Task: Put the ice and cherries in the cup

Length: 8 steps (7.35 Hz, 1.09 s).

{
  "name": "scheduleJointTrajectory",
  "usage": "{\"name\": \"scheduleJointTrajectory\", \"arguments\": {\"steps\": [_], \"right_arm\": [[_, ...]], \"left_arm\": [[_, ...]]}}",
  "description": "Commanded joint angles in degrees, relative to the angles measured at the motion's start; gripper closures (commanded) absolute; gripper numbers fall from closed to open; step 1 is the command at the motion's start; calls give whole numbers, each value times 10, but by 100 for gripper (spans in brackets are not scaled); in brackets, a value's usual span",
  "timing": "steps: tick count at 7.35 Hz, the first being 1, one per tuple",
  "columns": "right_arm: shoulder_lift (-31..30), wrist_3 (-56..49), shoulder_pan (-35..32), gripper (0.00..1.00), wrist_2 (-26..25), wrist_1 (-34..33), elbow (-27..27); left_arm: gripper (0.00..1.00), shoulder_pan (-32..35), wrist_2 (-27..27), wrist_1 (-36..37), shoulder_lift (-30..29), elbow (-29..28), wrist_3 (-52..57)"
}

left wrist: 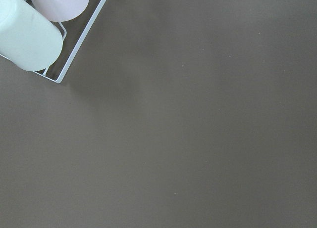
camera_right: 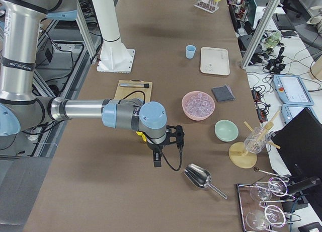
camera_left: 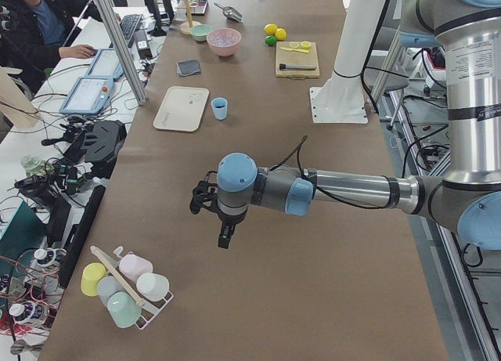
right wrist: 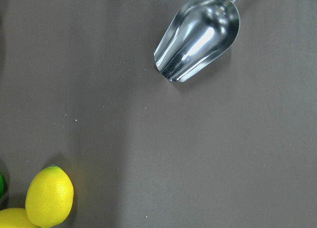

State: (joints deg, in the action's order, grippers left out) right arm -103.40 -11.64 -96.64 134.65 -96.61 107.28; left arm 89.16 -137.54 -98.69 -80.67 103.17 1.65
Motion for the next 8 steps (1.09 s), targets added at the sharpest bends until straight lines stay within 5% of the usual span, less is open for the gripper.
{"name": "scheduleJointTrajectory", "arguments": {"steps": [1,8], "right_arm": [[0,-1,1,1,0,0,0],[-7,-2,1,1,0,0,-1]], "left_arm": [[2,0,0,0,1,-1,-1],[2,2,0,-41,2,-18,3]]}}
